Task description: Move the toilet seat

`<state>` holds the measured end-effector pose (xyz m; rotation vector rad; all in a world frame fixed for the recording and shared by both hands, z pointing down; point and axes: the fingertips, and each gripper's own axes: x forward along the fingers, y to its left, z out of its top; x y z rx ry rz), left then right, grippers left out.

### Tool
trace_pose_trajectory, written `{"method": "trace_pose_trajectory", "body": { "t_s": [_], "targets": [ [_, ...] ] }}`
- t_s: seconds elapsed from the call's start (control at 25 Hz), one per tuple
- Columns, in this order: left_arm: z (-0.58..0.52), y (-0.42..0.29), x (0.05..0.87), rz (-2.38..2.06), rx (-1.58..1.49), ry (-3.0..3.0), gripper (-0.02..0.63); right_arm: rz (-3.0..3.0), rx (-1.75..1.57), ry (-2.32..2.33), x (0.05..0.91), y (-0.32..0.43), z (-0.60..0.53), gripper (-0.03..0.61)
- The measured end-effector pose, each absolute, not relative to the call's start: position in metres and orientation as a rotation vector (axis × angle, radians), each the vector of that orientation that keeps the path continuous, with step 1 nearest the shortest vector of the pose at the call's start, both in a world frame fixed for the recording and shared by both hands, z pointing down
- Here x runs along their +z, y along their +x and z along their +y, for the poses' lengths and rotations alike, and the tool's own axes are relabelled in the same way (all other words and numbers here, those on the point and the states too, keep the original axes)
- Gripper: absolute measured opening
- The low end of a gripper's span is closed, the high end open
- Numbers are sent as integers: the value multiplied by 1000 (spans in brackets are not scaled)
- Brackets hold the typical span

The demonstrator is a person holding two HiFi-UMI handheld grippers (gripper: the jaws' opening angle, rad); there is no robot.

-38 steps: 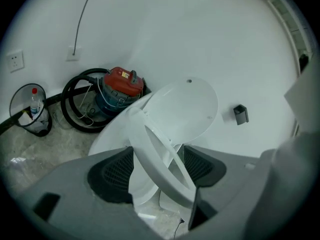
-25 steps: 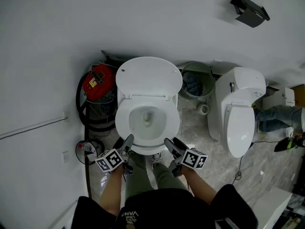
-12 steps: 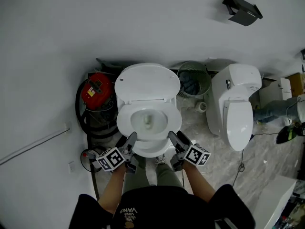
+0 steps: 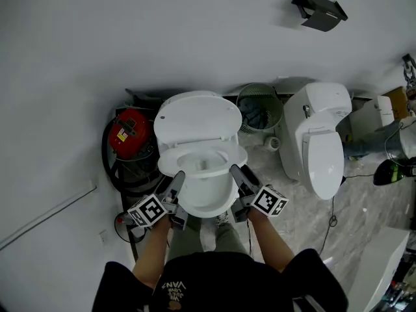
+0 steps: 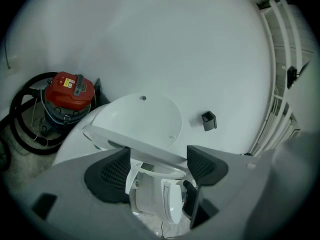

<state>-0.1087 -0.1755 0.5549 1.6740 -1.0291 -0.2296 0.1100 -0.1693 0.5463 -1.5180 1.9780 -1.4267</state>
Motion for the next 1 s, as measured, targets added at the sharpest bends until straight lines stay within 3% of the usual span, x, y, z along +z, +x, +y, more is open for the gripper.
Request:
{"method": "trace_pose_trajectory", "body": {
  "t_s": [1.0],
  "targets": [
    [-253,-102,536,-924,-28,1963,353,1932,-1245,-1559,514,99,-225,285]
  ]
}}
